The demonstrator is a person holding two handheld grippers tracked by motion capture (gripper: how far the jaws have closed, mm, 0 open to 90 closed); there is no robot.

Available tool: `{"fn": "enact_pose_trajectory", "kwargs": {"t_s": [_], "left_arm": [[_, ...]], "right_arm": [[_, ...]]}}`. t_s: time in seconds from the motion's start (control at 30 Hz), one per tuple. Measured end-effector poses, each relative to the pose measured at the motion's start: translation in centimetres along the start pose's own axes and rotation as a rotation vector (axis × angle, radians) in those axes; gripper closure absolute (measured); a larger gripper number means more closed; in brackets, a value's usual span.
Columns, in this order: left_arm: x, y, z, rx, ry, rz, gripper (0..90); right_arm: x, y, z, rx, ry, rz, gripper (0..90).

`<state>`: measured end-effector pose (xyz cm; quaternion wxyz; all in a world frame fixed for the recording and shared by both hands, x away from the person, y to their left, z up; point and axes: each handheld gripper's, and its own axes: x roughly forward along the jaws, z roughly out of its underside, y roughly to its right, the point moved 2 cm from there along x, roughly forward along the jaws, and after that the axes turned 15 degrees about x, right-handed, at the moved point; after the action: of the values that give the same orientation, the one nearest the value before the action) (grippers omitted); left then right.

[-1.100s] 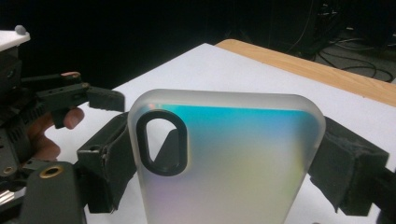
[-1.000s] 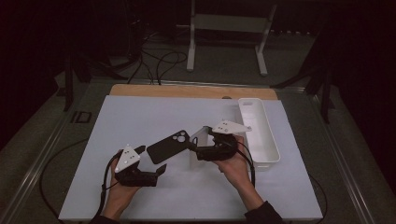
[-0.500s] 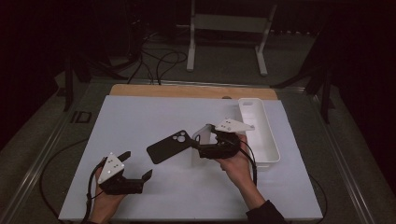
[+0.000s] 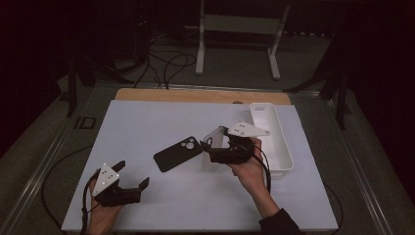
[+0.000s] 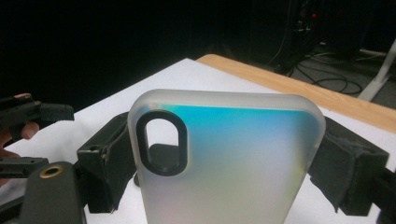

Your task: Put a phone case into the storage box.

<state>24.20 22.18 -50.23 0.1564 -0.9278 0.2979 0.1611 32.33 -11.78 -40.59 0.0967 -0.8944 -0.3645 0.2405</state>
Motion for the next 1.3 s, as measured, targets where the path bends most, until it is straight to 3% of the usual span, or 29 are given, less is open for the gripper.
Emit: {"fn": "enact_pose_trajectory", "kwargs": {"t_s": [0.07,0.2,0.47,0.77,1.3], "left_arm": [[0.1,0.0,0.0,-0.012,0.008,0.002,0.3],[0.2,0.4,0.0,0.007,0.001,-0.007,0.3],[0.4,0.5,0.0,0.009,-0.003,-0.012,0.3],[0.4,0.4,0.0,0.0,0.002,-0.022,0.3],[0.6,0.4,0.1,-0.001,-0.004,-0.027,0.2]], "right_arm": [[-0.1,0.1,-0.2,0.0,0.009,0.002,16.5],[-0.1,0.2,-0.5,0.004,0.02,0.005,16.5],[-0.2,0.6,-1.0,-0.001,0.027,0.022,16.4],[-0.1,1.6,-1.4,0.025,0.024,0.042,16.5],[0.2,2.5,-2.2,0.02,0.024,0.076,16.4]]}}
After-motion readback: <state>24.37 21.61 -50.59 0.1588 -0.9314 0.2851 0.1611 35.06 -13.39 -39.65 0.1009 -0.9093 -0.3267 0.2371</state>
